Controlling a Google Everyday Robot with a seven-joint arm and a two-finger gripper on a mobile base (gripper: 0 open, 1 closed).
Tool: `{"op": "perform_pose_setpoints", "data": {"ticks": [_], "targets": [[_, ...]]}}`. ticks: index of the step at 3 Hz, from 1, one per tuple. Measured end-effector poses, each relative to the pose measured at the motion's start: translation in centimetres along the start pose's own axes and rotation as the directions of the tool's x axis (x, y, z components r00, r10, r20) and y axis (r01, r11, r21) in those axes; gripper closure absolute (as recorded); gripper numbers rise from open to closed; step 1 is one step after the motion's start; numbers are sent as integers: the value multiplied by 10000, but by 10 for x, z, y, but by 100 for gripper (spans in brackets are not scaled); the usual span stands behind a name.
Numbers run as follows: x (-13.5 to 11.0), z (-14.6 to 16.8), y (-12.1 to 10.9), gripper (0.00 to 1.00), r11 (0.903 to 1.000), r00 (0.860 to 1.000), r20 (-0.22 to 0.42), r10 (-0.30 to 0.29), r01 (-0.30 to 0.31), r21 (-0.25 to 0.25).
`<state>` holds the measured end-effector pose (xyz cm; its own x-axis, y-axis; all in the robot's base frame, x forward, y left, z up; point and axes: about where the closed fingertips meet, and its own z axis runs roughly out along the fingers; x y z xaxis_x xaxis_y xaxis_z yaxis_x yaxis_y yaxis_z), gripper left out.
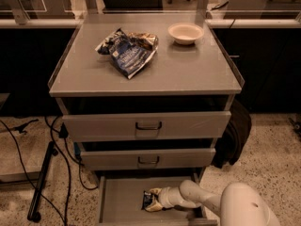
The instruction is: Place rxbar blueberry into bottom drawer
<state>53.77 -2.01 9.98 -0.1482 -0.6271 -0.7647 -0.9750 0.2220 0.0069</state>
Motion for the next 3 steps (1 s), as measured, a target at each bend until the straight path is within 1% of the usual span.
{"op": "perform_pose_setpoints", "data": {"ticks": [1, 3], "targets": [[0, 0, 0, 52, 10000, 10000, 0, 0, 0, 2], [-7, -8, -4, 5, 9990, 9999, -148, -47, 53, 438]]}}
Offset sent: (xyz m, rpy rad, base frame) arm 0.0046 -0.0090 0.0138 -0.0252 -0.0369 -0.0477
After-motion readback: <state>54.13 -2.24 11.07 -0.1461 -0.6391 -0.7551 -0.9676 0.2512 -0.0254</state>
